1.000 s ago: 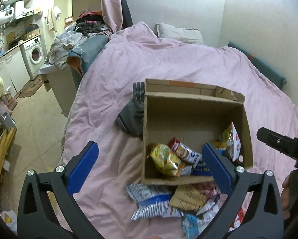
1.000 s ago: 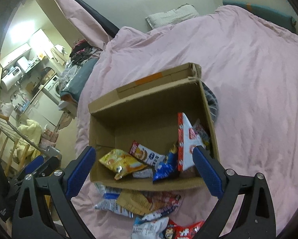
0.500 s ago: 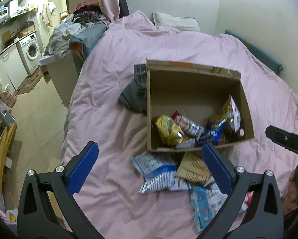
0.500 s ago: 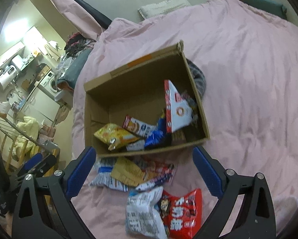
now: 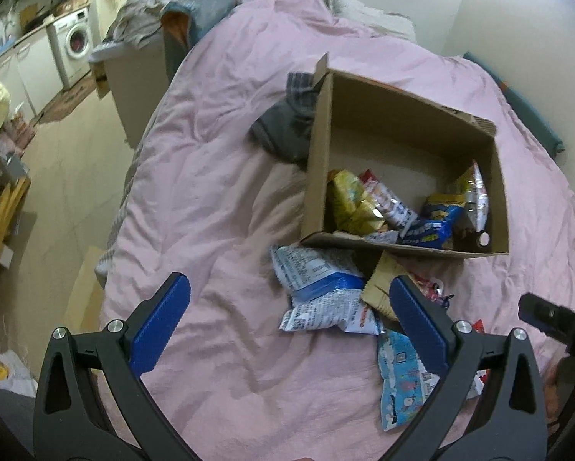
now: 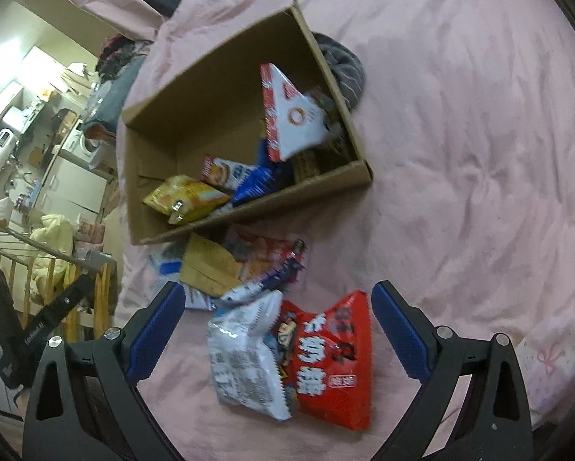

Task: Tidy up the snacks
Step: 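Grasp the red chip bag with the right gripper while the left grasps the light-blue snack bag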

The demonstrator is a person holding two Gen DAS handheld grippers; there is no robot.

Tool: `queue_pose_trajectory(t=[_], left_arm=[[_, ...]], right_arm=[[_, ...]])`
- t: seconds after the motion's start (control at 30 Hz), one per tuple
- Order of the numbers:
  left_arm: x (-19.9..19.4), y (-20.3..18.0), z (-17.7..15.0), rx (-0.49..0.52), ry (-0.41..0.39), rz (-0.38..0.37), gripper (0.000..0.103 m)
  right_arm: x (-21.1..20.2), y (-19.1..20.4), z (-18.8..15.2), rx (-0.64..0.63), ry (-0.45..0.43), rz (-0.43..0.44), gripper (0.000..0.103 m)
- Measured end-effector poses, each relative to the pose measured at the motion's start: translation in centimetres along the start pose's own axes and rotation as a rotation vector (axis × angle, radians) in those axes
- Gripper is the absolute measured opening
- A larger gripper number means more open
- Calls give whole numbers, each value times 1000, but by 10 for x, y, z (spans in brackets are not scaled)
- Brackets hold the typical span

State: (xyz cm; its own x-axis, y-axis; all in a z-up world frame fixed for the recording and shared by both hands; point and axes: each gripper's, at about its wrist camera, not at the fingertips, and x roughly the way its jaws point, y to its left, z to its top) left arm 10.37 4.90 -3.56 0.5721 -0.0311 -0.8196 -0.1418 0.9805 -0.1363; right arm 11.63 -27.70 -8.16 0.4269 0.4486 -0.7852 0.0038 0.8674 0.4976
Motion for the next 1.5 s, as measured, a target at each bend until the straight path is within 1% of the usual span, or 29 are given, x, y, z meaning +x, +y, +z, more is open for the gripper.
queue_pose_trajectory(t=[0.13,0.27,0.3,0.33,0.37,0.4,0.47,0.57,0.6,0.63,0.67,0.7,0.73,0.83,0.93,1.07,1.23,1.27,1.33,1.37,1.4,1.5], left_arm=[[11,8,-4,-39,55,-4,103],[14,8,-7,-45,79,-14,103],[14,7,-7,-40,79,-15,103],[13,7,-8,-36,78,-15,103],[12,6,-8,-34,77,-15,103],[13,6,-9,-30,80,-15,103],[14,4,-9,-27,89,-16,103],[18,0,-11,-19,104,-21,103],[19,-2,-12,-13,107,-23,103],[19,-4,-13,-3,108,-23,102],[18,-6,-14,5,108,-23,102],[18,-8,-14,13,107,-22,103],[18,-9,-15,23,106,-20,102],[18,-10,-17,40,107,-11,102],[20,-7,-19,40,123,-5,102],[24,-2,-22,19,148,-16,102],[28,-7,-26,22,173,-35,102],[30,-10,-28,29,183,-42,102],[34,-16,-34,38,215,-56,102],[37,-20,-37,36,243,-74,102],[41,-23,-41,28,274,-93,102],[49,-34,-52,-3,348,-133,102]], right_arm=[[6,-2,-4,-1,45,-16,100],[13,-9,-7,-1,91,-90,100],[15,-13,-7,9,110,-99,97],[20,-19,-9,30,144,-96,91],[27,-26,-11,53,188,-85,76],[34,-30,-13,67,227,-80,73],[45,-32,-19,72,277,-81,73],[64,-19,-29,15,366,-63,73],[68,-14,-32,-4,379,-65,73],[74,-7,-35,-32,397,-61,69],[79,2,-38,-55,411,-37,63],[82,10,-40,-78,423,-20,55],[84,18,-42,-113,432,-22,50],[92,34,-51,-187,456,-33,45],[87,40,-51,-221,431,-43,41],[72,35,-46,-212,397,-48,38],[38,18,-33,-207,306,-88,36],[28,11,-30,-187,285,-86,36],[19,3,-23,-154,251,-77,36],[14,1,-20,-143,228,-76,36],[5,-2,-16,-126,188,-69,36],[-7,-6,-10,-94,124,-42,36]])
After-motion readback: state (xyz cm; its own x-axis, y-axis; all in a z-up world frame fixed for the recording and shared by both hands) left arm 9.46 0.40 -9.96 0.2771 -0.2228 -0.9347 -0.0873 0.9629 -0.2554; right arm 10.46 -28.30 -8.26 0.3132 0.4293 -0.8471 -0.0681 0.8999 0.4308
